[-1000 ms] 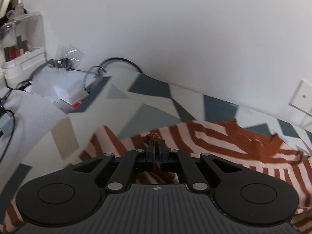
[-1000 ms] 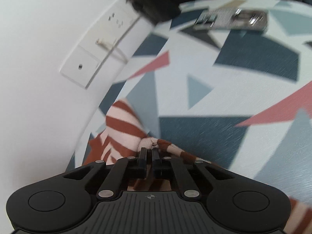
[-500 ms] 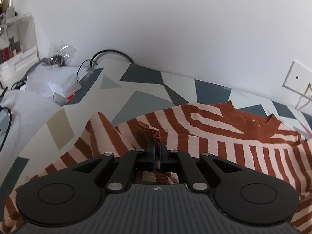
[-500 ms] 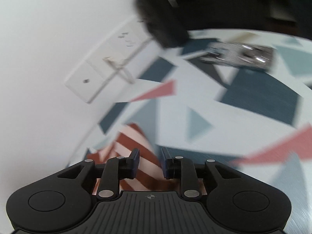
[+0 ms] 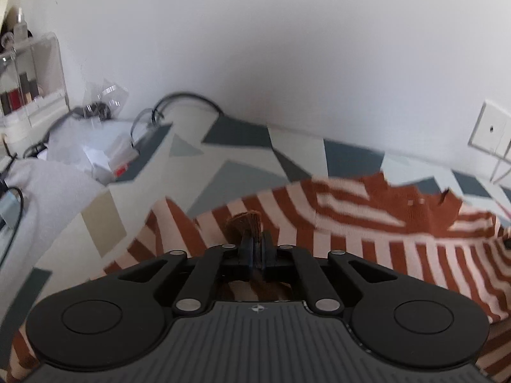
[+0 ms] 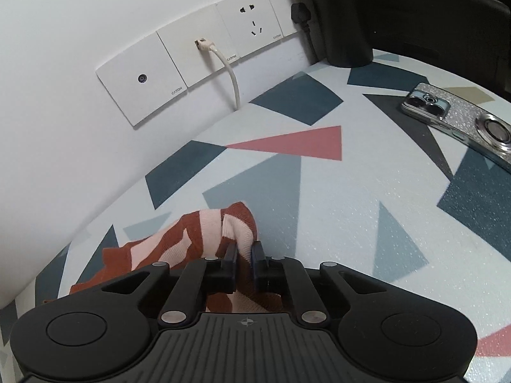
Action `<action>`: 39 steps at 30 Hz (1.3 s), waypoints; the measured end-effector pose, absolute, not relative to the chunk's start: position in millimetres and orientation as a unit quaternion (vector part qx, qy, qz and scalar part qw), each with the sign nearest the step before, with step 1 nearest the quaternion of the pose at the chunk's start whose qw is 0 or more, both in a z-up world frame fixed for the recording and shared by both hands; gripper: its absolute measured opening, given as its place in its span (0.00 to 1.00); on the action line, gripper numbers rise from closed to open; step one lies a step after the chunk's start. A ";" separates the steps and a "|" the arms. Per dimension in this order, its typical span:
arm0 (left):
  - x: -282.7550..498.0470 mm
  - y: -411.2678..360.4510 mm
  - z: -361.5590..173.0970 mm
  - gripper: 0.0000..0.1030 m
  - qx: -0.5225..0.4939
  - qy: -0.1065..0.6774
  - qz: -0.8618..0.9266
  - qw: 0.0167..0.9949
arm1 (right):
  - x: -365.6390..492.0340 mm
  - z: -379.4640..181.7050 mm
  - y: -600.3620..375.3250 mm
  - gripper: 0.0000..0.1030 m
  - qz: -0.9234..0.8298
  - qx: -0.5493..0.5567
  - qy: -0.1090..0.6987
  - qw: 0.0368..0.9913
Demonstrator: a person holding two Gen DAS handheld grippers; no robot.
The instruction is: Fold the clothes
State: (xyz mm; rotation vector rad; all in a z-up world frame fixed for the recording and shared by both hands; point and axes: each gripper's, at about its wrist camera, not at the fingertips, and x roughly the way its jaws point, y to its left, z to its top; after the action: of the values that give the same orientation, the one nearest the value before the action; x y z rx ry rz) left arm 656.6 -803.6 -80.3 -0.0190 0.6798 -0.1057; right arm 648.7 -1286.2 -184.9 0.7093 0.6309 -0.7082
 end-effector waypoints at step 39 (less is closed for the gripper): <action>621.4 -799.6 -83.4 0.68 -0.055 0.438 -0.095 0.892 | 571.9 -173.1 -1236.7 0.62 -0.411 0.270 0.322 0.809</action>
State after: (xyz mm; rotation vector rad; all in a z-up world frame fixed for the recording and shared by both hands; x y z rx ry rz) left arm 621.4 -799.6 -83.4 -0.1135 0.9090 -0.1981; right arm 571.9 -1236.7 -173.1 0.5777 0.6885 -0.8791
